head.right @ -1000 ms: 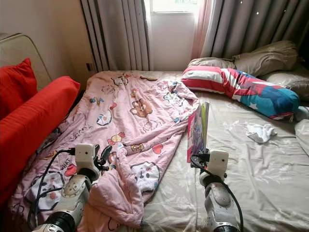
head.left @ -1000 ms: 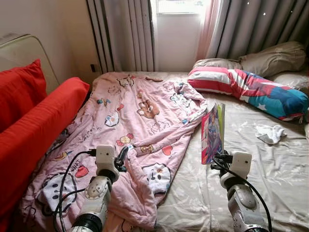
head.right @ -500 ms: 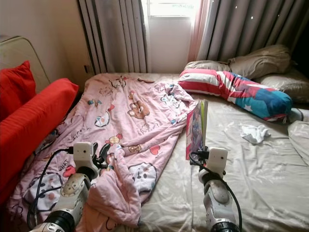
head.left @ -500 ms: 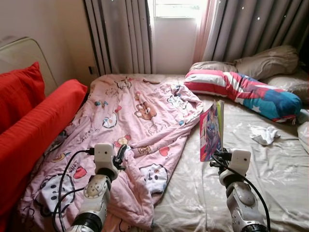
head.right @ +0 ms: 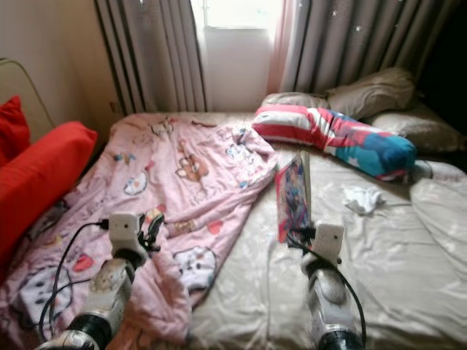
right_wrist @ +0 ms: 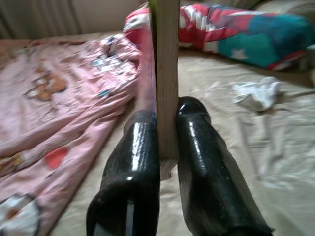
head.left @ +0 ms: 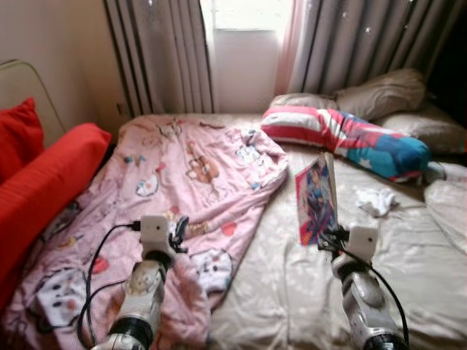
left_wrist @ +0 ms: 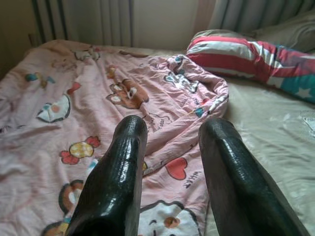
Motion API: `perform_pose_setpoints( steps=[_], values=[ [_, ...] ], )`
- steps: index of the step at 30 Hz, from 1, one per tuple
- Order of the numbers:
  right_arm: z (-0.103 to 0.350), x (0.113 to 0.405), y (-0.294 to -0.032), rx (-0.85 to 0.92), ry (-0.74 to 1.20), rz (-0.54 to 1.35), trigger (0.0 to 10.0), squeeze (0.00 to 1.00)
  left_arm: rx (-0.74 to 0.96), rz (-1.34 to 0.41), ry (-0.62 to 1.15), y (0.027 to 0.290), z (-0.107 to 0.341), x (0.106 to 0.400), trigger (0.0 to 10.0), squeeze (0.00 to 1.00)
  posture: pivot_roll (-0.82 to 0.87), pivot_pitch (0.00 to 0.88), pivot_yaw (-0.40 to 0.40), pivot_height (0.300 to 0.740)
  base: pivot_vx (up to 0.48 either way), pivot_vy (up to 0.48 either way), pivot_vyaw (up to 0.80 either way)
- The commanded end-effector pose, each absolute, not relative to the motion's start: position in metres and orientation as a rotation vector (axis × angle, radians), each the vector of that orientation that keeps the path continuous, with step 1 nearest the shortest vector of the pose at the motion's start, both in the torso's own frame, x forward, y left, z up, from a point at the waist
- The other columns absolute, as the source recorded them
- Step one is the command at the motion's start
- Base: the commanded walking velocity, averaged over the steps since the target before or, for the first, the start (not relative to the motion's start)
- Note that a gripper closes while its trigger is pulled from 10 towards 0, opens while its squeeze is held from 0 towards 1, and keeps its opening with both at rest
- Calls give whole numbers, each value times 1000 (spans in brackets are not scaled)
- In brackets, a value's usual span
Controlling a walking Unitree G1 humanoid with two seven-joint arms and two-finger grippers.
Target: Clean up the room
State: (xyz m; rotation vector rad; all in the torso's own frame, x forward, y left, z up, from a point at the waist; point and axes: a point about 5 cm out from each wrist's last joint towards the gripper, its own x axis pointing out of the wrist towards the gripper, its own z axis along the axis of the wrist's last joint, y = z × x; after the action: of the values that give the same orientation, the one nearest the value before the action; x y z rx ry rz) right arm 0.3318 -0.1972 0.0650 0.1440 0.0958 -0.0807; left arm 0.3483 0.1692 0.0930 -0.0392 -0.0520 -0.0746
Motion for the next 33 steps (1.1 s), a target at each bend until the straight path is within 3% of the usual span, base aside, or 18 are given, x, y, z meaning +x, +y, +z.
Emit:
perform_pose_setpoints(
  steps=[1,33],
  values=[
    [77,339,-193,151,44,-73,10000,0,-29,-66,-54,173,93,348,10000,0,-74,27,-22,740,0,-386,0],
    [76,339,-190,131,37,-43,10000,0,-26,-63,-49,175,92,348,10000,0,-75,44,-21,740,0,-376,0]
  ],
)
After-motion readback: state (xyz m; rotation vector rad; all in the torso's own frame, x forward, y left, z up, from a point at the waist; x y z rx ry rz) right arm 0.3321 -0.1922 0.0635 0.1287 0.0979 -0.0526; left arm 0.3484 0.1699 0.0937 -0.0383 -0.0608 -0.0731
